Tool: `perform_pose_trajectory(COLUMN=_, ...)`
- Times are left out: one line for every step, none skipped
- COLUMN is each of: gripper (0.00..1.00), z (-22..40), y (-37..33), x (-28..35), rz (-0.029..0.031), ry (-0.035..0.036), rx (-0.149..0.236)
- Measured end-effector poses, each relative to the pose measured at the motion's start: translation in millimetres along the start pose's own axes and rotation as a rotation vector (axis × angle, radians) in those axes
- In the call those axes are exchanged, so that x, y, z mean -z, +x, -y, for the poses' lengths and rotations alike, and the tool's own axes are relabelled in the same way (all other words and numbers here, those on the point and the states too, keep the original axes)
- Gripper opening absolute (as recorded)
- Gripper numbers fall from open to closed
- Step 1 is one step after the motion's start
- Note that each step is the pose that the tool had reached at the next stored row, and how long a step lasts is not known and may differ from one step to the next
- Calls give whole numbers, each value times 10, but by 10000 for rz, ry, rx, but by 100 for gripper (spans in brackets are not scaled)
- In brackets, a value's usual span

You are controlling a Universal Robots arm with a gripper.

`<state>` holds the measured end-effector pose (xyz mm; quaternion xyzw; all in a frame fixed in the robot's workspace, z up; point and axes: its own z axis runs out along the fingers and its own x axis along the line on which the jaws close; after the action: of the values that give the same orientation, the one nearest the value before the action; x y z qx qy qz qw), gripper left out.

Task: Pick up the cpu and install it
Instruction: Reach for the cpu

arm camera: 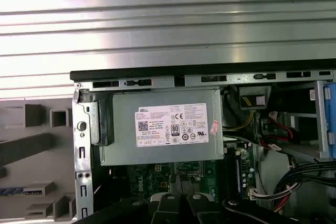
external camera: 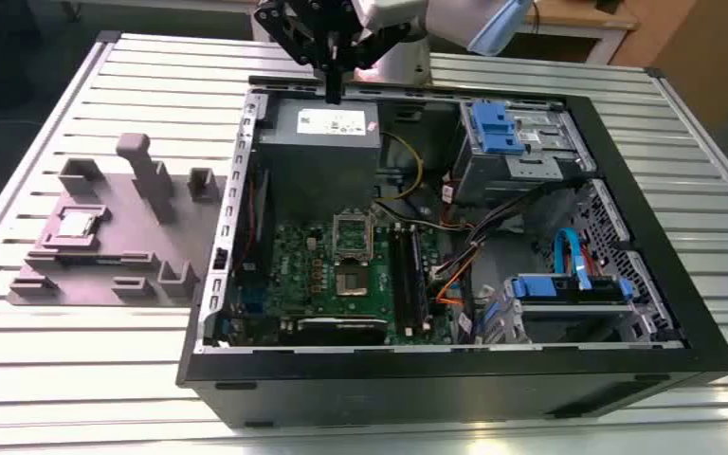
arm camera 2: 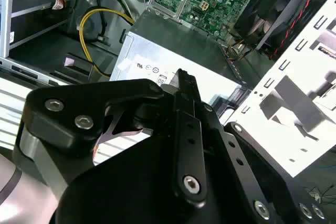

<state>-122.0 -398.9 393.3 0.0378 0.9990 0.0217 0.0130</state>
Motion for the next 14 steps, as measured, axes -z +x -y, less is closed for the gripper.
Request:
perform_pose_trajectory(gripper=10, z=0, y=0, x=0, rz=0, ry=0, rx=0)
perform_pose_trajectory(gripper=10, z=0, y=0, x=0, rz=0, ry=-1, rx=0)
perform_pose_trajectory(gripper=10, z=0, y=5, x=-1, rz=1, ry=-1, rx=0)
perform_pose_trajectory(gripper=10, z=0, y=5, x=0, rz=0, ry=0, rx=0)
perform_pose_trajectory(gripper=10, z=0, y=5, x=0, rz=0, ry=-1, rx=0)
perform_pose_trajectory(gripper=10, z=0, y=5, x=0, rz=0, ry=0, rx=0)
perform_pose_trajectory(gripper=10, z=0, y=5, x=0, rz=0, ry=0, rx=0)
perform_pose_trajectory(gripper=10, z=0, y=6, x=0, rz=0, ry=0, rx=-1)
perform_pose_trajectory(gripper=10, z=1, y=10, x=-1, rz=1, ry=-1, rx=-1)
perform_pose_trajectory(gripper=10, z=1, y=11, x=0, rz=1, ry=-1, rx=0)
perform_pose_trajectory(gripper=10, z=1, y=11, x=0, rz=0, ry=0, rx=0)
perform_pose_trajectory(gripper=10, z=1, y=13, x=0, rz=0, ry=0, rx=-1)
perform_pose_trajectory(gripper=10, z=1, y=14, x=0, rz=0, ry=0, rx=0)
perform_pose_trajectory(gripper=10, z=1, y=15, x=0, rz=0, ry=0, rx=0)
